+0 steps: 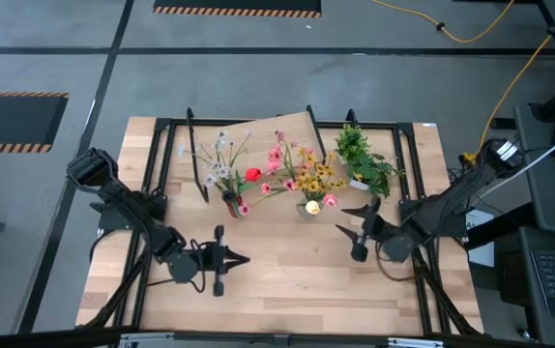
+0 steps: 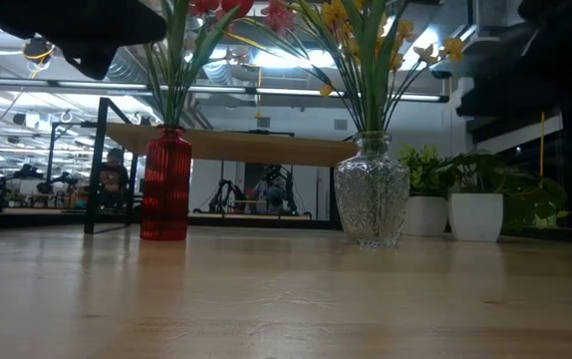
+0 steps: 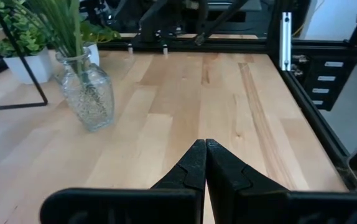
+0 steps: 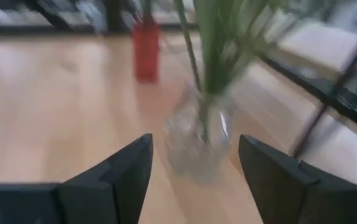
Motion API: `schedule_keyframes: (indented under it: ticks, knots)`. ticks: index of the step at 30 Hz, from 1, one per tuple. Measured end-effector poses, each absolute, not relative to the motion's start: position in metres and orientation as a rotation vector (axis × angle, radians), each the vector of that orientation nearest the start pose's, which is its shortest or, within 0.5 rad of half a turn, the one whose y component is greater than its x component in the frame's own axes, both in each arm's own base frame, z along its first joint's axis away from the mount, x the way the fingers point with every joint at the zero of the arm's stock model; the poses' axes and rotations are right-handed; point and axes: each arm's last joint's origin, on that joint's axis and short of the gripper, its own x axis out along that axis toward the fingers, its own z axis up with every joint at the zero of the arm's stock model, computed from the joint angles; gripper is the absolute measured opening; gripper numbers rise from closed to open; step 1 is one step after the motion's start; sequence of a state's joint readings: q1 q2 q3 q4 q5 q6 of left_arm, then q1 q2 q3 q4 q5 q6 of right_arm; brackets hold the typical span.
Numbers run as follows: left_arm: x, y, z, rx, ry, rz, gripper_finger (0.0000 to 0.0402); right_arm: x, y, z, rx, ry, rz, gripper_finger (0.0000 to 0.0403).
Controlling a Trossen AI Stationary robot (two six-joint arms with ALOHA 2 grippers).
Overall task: Pick and place flowers into a vace then onto a shelf
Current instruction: Put the transparent flower vase on the shelf
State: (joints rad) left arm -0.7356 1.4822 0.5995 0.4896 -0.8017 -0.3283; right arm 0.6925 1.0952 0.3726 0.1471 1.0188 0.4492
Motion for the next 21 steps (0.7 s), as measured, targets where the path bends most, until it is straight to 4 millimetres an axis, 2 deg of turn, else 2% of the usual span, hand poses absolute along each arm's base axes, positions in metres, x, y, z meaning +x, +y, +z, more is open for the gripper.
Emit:
schedule_keyframes:
  ticks: [6,10,21]
  knots:
    - [0.2234,-0.17,0.1816,-0.059,0.27,0.111,0.0006,0.1543,0.0978,0.1775,-0.005,0.133,-0.233,0.024]
    - [0.2233,-0.1705,0.1815,-0.06,0.274,0.098,0.0006,0.1532,0.0968,0.1764,-0.041,0.122,-0.229,0.024]
    - [0.2233,-0.1725,0.1809,-0.005,0.296,0.02,0.0006,0.1533,0.0968,0.1766,0.068,0.108,-0.235,0.024]
